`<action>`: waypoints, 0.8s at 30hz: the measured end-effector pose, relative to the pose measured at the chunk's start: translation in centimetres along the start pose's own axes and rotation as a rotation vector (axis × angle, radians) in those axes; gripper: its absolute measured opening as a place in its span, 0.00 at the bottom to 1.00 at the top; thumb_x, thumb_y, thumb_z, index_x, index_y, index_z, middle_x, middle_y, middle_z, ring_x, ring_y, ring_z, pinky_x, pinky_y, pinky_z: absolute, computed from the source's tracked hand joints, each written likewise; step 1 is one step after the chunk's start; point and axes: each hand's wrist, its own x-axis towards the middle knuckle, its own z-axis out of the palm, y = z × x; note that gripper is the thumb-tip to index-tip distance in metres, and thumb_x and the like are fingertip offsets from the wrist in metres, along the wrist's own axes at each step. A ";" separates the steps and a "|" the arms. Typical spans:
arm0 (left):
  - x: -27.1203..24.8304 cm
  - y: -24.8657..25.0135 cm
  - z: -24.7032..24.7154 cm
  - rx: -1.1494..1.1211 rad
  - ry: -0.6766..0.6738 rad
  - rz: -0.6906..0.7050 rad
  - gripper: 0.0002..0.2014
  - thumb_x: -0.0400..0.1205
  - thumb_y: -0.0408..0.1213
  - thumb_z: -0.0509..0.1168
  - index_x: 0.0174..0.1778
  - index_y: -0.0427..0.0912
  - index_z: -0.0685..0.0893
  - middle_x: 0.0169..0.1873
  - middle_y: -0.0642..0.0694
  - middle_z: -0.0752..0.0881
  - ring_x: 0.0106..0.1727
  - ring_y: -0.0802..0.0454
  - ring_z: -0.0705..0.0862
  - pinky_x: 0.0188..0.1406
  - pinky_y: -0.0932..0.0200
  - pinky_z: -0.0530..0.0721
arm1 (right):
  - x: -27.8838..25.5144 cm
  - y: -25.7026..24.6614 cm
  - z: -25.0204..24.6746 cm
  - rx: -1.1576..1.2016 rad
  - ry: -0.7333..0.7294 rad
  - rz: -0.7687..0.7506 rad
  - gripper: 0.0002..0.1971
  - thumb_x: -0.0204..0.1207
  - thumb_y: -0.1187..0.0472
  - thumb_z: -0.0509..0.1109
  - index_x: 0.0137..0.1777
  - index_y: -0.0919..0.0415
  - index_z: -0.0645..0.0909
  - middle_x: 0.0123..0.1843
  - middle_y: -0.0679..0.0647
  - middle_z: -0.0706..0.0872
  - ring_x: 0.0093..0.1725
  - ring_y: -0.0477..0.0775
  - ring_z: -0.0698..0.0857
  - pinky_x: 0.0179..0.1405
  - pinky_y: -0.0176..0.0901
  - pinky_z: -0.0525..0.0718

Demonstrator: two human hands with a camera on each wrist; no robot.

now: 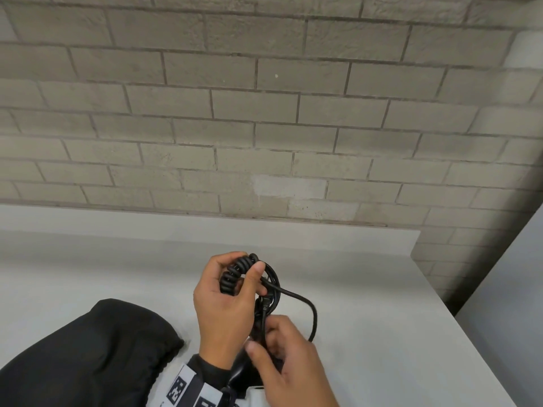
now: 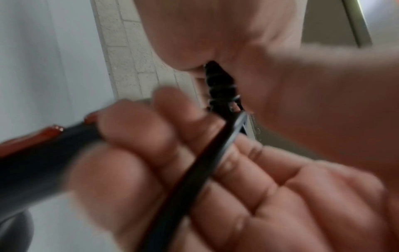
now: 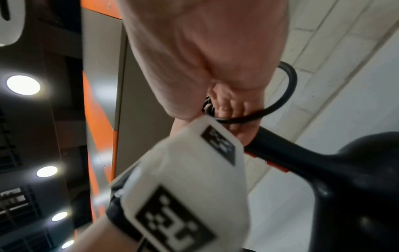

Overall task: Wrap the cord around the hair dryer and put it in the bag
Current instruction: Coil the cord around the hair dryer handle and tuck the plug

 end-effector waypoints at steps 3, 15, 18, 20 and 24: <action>0.3 -0.1 -0.6 0.015 0.016 0.012 0.10 0.73 0.36 0.77 0.48 0.43 0.85 0.33 0.43 0.89 0.26 0.52 0.87 0.31 0.67 0.84 | 0.0 -0.6 -0.9 -0.049 -0.035 -0.057 0.02 0.81 0.50 0.65 0.50 0.42 0.80 0.39 0.42 0.86 0.43 0.45 0.86 0.51 0.46 0.86; -0.8 0.0 0.3 0.014 -0.049 0.026 0.11 0.71 0.42 0.76 0.47 0.48 0.85 0.37 0.51 0.89 0.31 0.54 0.86 0.33 0.66 0.84 | 0.2 -2.2 -5.0 0.112 0.084 -0.101 0.15 0.79 0.45 0.61 0.36 0.50 0.80 0.23 0.42 0.72 0.25 0.42 0.70 0.29 0.34 0.68; -0.5 -0.1 0.3 0.014 -0.036 0.029 0.11 0.71 0.42 0.76 0.47 0.48 0.85 0.38 0.51 0.90 0.35 0.53 0.89 0.36 0.63 0.87 | 0.1 -2.5 -5.1 0.440 -0.040 -0.015 0.17 0.75 0.44 0.66 0.32 0.56 0.79 0.23 0.45 0.65 0.24 0.45 0.63 0.27 0.37 0.63; -0.1 -0.3 -0.1 0.015 -0.020 0.022 0.11 0.72 0.43 0.76 0.47 0.48 0.85 0.38 0.48 0.90 0.38 0.49 0.90 0.38 0.61 0.88 | -0.2 -2.4 -5.7 0.342 -0.073 -0.086 0.19 0.73 0.43 0.65 0.28 0.56 0.76 0.23 0.46 0.67 0.25 0.45 0.66 0.29 0.36 0.65; 0.4 -0.4 -0.9 -0.019 0.006 -0.010 0.12 0.71 0.42 0.76 0.48 0.45 0.85 0.38 0.45 0.89 0.36 0.49 0.91 0.37 0.65 0.87 | -0.5 0.9 -6.8 -0.167 0.091 -0.347 0.29 0.80 0.38 0.61 0.23 0.56 0.69 0.21 0.52 0.72 0.23 0.45 0.70 0.26 0.37 0.69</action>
